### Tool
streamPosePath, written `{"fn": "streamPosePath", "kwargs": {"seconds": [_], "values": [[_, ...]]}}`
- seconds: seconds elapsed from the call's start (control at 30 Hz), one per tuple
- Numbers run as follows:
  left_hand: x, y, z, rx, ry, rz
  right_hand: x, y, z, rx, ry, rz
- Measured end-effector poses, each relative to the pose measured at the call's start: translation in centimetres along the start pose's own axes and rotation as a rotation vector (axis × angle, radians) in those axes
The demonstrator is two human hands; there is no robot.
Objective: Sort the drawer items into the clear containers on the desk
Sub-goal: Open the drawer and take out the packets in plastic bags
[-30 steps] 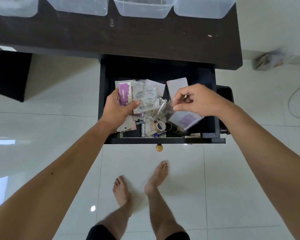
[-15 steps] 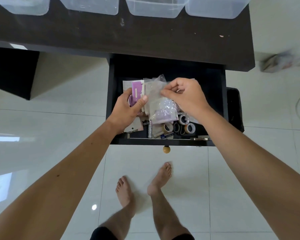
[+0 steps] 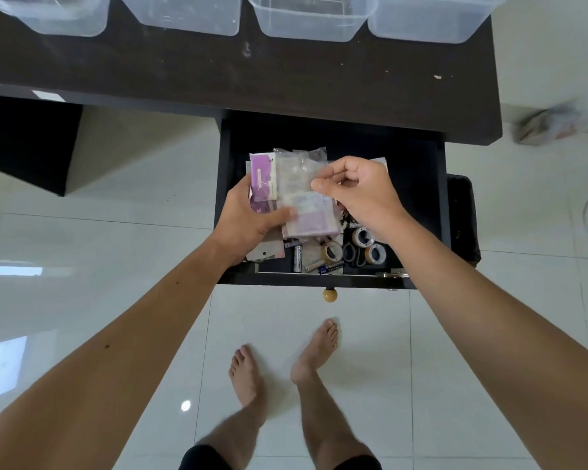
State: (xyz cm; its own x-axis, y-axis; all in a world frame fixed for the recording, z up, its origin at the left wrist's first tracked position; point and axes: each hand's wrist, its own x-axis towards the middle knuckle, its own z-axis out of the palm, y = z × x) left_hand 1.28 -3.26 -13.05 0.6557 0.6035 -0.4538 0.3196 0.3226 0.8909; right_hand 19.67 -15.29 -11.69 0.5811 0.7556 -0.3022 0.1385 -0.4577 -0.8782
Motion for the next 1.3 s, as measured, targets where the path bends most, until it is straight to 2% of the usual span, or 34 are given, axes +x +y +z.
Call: {"fn": "streamPosePath", "kwargs": {"seconds": [0.13, 0.33, 0.53, 0.67, 0.73, 0.93, 1.3], "values": [[-0.1, 1.2, -1.8, 0.081, 0.013, 0.055, 0.0, -1.2, -0.3, 0.005, 0.033, -0.012], [-0.6, 3.2, -6.2, 0.048, 0.107, 0.112, -0.2, -0.6, -0.7, -0.039, 0.012, 0.001], [-1.3, 2.6, -10.3, 0.043, 0.175, 0.145, -0.8, 1.5, 1.9, -0.302, -0.052, -0.004], [-1.8, 1.6, -11.1, 0.037, 0.219, 0.135, -0.6, 2.7, 4.4, -0.553, 0.019, 0.015], [-1.9, 1.2, -11.3, 0.033, 0.236, 0.128, -0.5, 2.9, 5.2, -0.599, 0.085, 0.014], [-2.3, 0.7, -11.8, 0.042, 0.214, 0.113, -0.1, 2.7, 5.4, -0.543, 0.148, 0.053], [-2.8, -0.2, -12.5, 0.004, 0.196, 0.078, -0.9, -0.3, 2.0, -0.128, 0.206, 0.141]]}}
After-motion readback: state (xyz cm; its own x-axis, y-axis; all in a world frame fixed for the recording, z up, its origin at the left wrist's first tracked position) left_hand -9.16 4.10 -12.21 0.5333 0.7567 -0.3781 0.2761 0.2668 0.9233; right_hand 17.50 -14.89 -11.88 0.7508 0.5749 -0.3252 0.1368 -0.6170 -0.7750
